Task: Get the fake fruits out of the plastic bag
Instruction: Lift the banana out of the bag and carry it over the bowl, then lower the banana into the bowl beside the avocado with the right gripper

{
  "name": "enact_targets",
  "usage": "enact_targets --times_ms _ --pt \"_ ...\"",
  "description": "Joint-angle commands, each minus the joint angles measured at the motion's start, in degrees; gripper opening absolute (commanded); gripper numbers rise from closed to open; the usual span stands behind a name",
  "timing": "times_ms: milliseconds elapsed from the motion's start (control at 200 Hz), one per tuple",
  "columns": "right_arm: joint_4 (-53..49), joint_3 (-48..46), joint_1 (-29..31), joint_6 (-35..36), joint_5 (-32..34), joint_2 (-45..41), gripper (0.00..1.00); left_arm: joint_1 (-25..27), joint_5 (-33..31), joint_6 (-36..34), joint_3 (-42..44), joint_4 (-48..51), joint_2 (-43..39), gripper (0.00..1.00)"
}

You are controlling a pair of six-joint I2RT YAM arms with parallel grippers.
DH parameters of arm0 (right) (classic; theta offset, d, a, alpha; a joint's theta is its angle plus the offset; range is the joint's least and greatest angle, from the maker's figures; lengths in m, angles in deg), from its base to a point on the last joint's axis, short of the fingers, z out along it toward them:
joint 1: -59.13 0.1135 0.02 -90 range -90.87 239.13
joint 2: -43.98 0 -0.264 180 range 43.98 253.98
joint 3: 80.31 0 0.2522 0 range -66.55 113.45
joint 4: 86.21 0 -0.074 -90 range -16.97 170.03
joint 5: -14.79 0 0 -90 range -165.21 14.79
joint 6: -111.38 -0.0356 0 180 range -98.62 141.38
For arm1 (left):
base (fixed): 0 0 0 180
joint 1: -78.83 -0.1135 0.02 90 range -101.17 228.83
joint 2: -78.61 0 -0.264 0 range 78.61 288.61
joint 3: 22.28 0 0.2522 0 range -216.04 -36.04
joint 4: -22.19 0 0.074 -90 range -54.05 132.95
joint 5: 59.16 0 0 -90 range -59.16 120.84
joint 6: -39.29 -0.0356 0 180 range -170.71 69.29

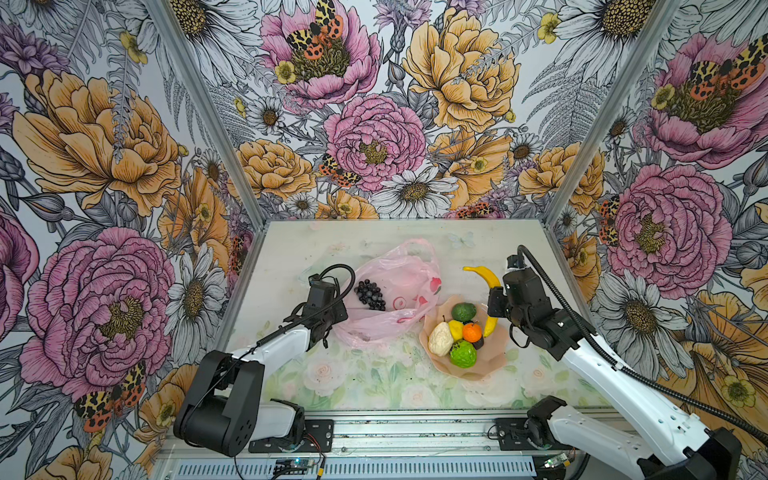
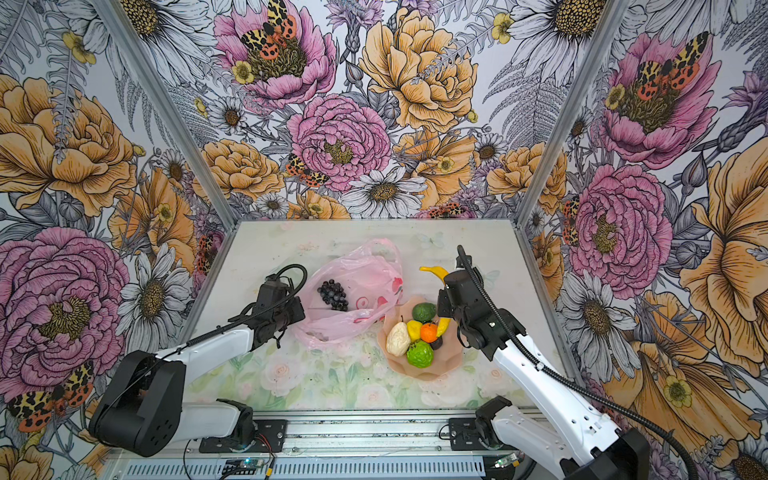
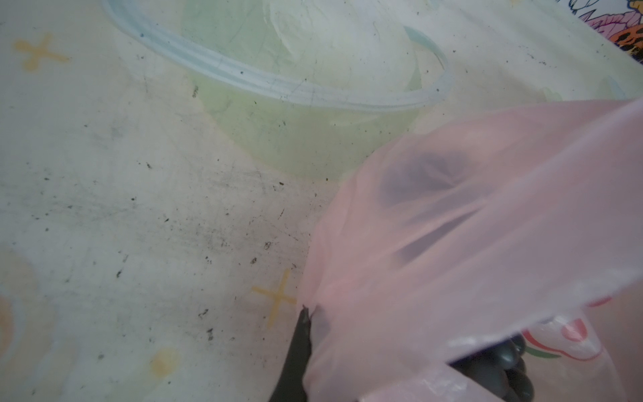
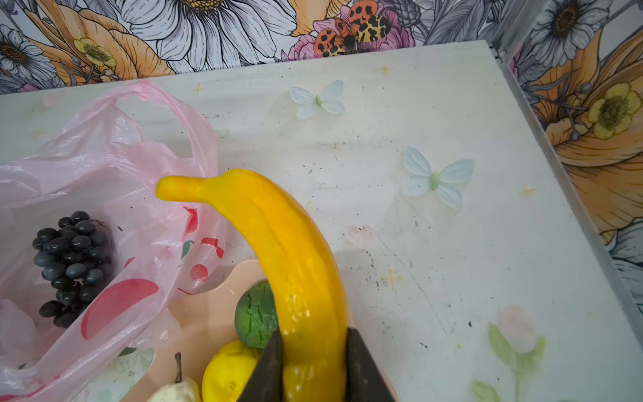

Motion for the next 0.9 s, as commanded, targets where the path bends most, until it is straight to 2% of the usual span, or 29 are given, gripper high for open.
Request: enact_targets --times_ms 0,365,896 --pt "-3.53 -3.72 -0.46 -8.50 0.82 -3.04 0.26 -0.58 -0.97 -0.40 -0.38 -0.21 0.02 0.00" --pt "-3.62 -13.21 -0.46 -20.04 -1.40 -6.54 0.25 -0.52 -0.93 -0.40 -0.38 -0.26 0.04 0.00" --pt "-1.32 -17.95 -0.43 -24.35 -5.13 -5.98 0.27 -0.58 -1.12 -0.50 -0.35 -0.22 0.22 0.00"
